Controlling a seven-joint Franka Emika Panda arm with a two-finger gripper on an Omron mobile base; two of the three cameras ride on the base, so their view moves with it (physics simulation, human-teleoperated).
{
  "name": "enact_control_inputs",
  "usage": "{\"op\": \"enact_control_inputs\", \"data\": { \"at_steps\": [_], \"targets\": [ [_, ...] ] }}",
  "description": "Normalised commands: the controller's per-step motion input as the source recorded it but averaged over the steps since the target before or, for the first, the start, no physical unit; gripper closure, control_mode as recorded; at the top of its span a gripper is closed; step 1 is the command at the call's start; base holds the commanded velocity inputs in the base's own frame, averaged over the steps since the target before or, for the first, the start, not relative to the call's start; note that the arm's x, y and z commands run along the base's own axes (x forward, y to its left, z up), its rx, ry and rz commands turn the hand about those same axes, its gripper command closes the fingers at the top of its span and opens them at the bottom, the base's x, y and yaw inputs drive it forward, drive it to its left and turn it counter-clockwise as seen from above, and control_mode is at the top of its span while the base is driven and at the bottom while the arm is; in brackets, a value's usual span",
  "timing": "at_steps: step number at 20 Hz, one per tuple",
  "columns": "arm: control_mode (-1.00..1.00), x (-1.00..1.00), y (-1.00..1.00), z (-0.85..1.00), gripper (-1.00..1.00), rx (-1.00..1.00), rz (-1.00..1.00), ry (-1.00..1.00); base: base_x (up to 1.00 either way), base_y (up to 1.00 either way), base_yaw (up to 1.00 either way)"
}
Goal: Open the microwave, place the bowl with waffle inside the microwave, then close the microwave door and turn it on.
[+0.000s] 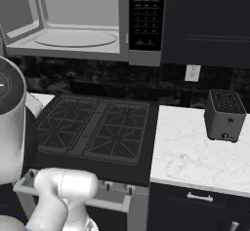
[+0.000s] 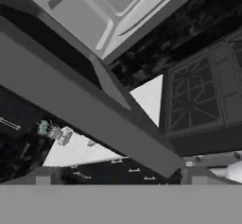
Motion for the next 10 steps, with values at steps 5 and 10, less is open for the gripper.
{"op": "enact_control_inputs", "data": {
  "at_steps": [5,10],
  "targets": [
    [-1.0,0.99,-0.17,-0.26,-1.0,0.27,0.64,0.11,0.0,0.0,0.0],
    [-1.0,1.0,-0.04,-0.32,-1.0,0.21,0.46,0.01,0.0,0.0,0.0]
  ]
}}
